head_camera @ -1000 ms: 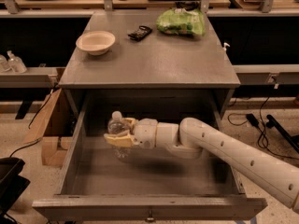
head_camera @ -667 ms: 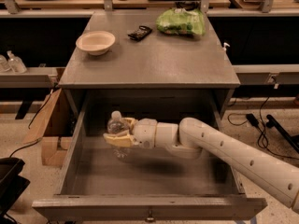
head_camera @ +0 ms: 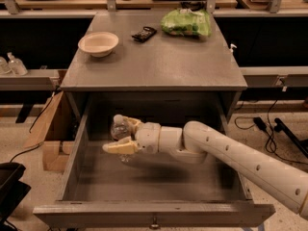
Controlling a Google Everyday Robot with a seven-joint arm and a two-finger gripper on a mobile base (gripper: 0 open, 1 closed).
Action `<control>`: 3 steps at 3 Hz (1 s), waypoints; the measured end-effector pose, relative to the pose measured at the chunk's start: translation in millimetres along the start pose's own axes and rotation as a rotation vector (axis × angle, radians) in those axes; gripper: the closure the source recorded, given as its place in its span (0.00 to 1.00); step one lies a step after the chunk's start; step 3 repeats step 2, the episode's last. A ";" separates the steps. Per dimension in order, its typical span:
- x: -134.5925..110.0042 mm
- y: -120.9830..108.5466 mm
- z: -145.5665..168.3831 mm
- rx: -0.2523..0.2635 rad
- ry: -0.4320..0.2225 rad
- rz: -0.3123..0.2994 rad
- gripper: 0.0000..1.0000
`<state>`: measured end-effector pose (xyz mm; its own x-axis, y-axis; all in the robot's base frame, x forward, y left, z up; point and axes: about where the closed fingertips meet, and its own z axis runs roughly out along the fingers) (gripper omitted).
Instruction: Place water bottle into top drawer
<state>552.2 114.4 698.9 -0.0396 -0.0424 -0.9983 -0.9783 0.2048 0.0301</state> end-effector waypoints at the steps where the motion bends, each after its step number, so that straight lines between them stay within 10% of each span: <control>1: -0.3 0.6 0.9 -0.002 0.000 0.000 0.00; 3: -0.3 0.6 0.9 -0.002 0.000 0.000 0.00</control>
Offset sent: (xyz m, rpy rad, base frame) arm -0.0004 0.0010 0.0003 0.0004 -0.0002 0.0018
